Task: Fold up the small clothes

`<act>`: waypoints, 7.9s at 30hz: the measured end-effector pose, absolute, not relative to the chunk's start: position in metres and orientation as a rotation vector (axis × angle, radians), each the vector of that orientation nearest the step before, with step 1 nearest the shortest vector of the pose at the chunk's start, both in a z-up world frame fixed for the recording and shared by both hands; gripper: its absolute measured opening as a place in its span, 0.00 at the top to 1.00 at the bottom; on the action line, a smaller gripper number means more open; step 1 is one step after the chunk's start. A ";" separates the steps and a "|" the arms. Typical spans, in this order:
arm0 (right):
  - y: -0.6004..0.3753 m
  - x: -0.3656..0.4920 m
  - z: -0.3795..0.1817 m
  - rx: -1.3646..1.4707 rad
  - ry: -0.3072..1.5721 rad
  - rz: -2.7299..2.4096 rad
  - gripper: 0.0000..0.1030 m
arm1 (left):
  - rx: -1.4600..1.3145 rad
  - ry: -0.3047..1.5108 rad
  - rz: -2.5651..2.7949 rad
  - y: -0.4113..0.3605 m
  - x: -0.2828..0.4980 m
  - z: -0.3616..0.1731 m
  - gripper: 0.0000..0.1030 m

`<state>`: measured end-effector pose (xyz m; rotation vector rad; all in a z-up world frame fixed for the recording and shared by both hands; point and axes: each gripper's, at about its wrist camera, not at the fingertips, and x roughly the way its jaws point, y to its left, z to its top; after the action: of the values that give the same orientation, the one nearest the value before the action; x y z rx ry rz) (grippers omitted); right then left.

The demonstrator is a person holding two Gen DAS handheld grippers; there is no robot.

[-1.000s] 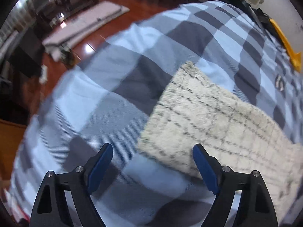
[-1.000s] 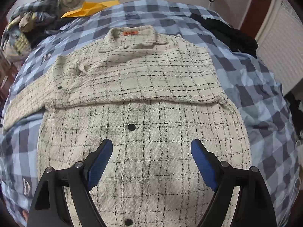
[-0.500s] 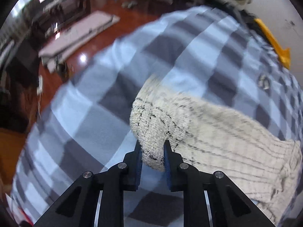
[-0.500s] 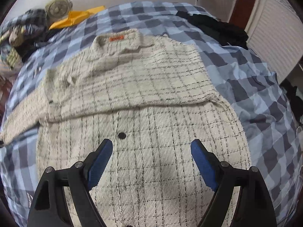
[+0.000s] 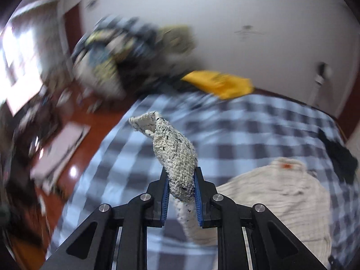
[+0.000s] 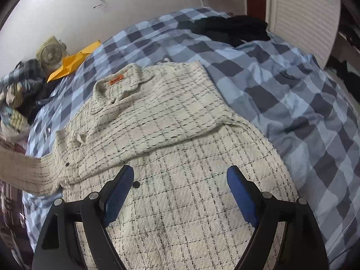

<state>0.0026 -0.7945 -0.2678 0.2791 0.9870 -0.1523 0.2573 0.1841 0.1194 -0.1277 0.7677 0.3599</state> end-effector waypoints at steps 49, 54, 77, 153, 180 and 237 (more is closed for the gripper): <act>-0.876 0.090 -0.291 0.591 1.112 -0.076 0.20 | 0.144 1.037 0.135 0.055 0.137 -0.002 0.00; -0.859 0.131 -0.308 0.511 1.150 -0.111 0.20 | 0.102 1.036 0.153 0.092 0.102 -0.015 0.00; -0.896 0.133 -0.302 0.754 1.030 -0.033 0.96 | -0.029 1.032 0.118 0.128 0.107 -0.010 0.00; -0.959 -0.073 -0.438 0.458 1.637 0.175 0.93 | 0.025 1.735 -0.123 0.057 0.058 -0.170 0.00; -0.922 -0.080 -0.267 0.439 1.259 0.246 0.85 | -0.039 1.850 -0.202 0.065 0.014 -0.229 0.91; -0.870 -0.113 -0.236 0.948 1.003 0.667 0.96 | -1.077 0.828 -0.735 0.178 -0.033 0.037 0.97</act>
<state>-0.1128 -0.8700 -0.2359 0.9480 1.0031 0.6674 -0.0331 0.1783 0.0374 -1.0774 0.8284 -0.7351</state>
